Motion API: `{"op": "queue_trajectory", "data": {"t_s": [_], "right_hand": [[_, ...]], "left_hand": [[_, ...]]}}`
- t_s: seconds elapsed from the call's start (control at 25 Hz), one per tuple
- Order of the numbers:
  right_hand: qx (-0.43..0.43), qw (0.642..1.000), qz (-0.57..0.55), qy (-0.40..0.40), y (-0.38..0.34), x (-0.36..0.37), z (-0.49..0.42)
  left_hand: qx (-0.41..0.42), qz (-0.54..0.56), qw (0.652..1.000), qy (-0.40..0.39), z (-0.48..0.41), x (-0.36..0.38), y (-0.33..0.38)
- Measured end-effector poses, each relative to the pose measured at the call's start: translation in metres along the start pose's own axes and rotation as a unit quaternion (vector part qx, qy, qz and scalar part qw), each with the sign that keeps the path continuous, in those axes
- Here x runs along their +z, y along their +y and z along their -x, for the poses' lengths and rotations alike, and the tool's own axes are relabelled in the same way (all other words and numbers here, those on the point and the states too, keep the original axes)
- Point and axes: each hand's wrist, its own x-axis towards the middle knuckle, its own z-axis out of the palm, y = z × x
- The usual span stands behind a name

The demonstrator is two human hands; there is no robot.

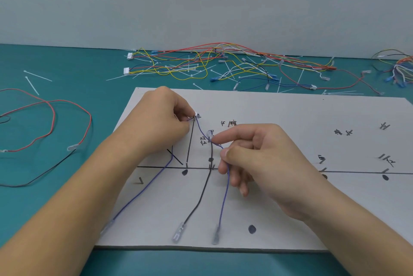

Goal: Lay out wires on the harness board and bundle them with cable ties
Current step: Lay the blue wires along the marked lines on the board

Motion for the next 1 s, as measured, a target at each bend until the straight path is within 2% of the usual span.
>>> {"op": "queue_trajectory", "data": {"t_s": [0.32,0.48,0.72,1.0], "right_hand": [[0.019,0.999,0.041,-0.026,0.0,0.002,0.002],[0.019,0.998,0.044,-0.029,-0.001,0.002,0.002],[0.021,0.998,0.042,-0.032,-0.001,0.003,0.002],[0.021,0.998,0.035,-0.041,-0.002,0.003,0.006]], "left_hand": [[0.0,-0.016,1.0,0.02,0.003,-0.004,0.004],[0.004,-0.031,1.0,0.002,0.004,-0.003,0.004],[0.016,-0.092,0.996,0.002,0.01,-0.001,0.013],[-0.054,-0.09,0.994,-0.003,0.017,-0.005,0.02]]}}
